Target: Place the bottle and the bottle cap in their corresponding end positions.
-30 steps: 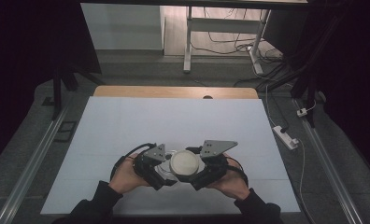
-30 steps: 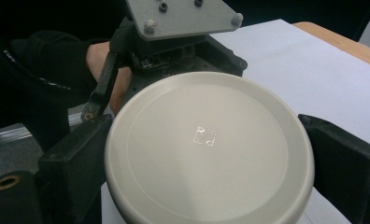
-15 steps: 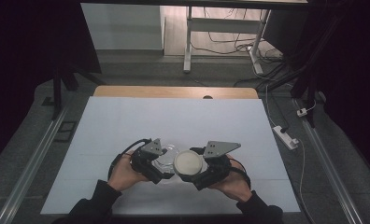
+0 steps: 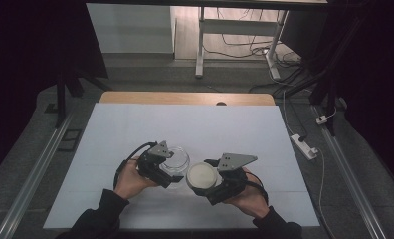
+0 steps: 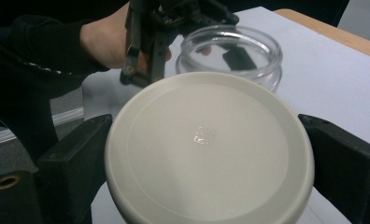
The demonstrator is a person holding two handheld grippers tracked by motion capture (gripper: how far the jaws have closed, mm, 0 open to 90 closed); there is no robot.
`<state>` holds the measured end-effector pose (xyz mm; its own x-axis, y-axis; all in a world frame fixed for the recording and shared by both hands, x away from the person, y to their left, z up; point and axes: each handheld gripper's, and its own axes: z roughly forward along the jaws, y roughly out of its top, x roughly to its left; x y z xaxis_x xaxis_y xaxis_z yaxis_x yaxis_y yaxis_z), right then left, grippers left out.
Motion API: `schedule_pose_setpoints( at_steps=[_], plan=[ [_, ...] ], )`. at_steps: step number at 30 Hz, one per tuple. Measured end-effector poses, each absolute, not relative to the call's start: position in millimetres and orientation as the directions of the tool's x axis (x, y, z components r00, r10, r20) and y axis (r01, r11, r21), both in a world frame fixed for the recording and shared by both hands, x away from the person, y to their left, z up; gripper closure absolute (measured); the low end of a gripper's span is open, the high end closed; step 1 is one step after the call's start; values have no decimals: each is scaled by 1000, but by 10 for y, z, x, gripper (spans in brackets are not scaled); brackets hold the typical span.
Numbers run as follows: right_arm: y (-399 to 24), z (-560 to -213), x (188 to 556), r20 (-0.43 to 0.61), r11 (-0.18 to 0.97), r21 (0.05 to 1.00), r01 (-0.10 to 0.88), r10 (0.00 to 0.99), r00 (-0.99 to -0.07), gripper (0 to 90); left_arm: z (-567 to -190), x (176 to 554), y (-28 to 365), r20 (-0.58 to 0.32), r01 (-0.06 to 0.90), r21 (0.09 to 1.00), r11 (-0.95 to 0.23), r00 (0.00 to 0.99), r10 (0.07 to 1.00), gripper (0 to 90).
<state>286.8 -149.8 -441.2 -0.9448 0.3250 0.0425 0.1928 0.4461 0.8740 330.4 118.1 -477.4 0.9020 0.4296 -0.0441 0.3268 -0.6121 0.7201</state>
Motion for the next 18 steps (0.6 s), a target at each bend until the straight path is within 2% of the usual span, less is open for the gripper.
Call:
schedule_pose_setpoints(
  at_steps=[18],
  plan=[
    [-1474,-4626,2843,34,485,851,201,332,-943,73,-4732,3536,1242,-57,370,757,-539,859,509,74]
  ],
)
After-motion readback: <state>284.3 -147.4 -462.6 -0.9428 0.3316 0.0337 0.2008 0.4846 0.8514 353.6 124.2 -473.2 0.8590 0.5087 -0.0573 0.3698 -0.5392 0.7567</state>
